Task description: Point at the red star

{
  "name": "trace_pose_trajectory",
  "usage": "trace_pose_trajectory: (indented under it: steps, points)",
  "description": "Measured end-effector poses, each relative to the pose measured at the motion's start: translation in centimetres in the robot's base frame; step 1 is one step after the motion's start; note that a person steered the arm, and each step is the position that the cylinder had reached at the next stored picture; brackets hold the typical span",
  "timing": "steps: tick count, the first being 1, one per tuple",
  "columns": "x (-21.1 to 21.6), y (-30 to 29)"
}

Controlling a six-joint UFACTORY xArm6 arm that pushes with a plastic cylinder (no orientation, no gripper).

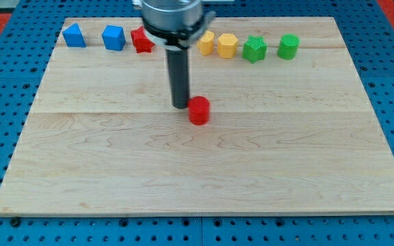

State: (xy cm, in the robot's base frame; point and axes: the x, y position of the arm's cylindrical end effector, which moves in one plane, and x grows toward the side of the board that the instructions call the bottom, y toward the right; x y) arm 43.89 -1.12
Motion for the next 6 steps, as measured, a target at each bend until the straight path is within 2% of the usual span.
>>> trace_pose_trajectory:
  steps: [1,2,3,4,5,6]
  points:
    - [6.3,7.1]
    - [9.7,12.5]
    - [6.6,7.1]
    - [4.5,8.6]
    - [4.7,13.8]
    - [6.9,15.3]
